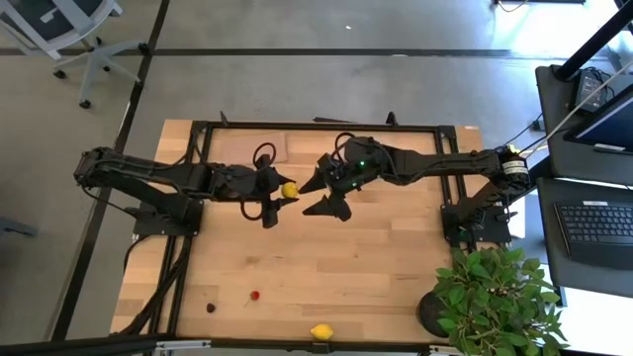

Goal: Pick and placing Produce into tupperware
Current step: Put the left lemon into the transparent bin

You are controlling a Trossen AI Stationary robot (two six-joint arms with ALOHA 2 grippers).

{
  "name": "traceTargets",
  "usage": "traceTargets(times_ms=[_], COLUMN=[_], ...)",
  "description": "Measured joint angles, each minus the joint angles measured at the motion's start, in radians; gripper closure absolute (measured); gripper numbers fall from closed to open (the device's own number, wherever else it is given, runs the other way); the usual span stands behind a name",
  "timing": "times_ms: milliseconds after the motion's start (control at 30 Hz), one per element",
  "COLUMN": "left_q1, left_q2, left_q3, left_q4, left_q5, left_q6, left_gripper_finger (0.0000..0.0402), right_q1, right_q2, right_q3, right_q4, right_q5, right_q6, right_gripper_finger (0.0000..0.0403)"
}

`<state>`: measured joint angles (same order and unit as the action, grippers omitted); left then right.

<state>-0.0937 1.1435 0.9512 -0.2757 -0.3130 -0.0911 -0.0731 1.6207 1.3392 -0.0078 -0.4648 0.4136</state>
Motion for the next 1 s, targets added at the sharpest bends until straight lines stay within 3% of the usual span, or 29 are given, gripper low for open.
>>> traceTargets(times_ms=[100, 367, 1000], left_q1=[0.0, -0.001, 0.0], left_q2=[0.0, 0.0, 0.0], left_q3=[0.0, 0.0, 0.002], left_q4=[-0.004, 0.004, 0.217], left_q5=[0.0, -0.017, -0.021], left_q6=[0.016, 0.046, 0.152], left_gripper_finger=[0.0203, 0.02, 0.0199], right_q1=[-0.006, -0.016, -0.015], right_q2=[0.0, 0.003, 0.018], right_q3=[0.0, 0.001, 0.002], right_q4=[-0.005, -0.034, 0.072], right_q5=[0.027, 0.221, 0.288], right_q6=[0.058, 0.185, 0.184], right_gripper_finger=[0.001, 0.001, 0.001])
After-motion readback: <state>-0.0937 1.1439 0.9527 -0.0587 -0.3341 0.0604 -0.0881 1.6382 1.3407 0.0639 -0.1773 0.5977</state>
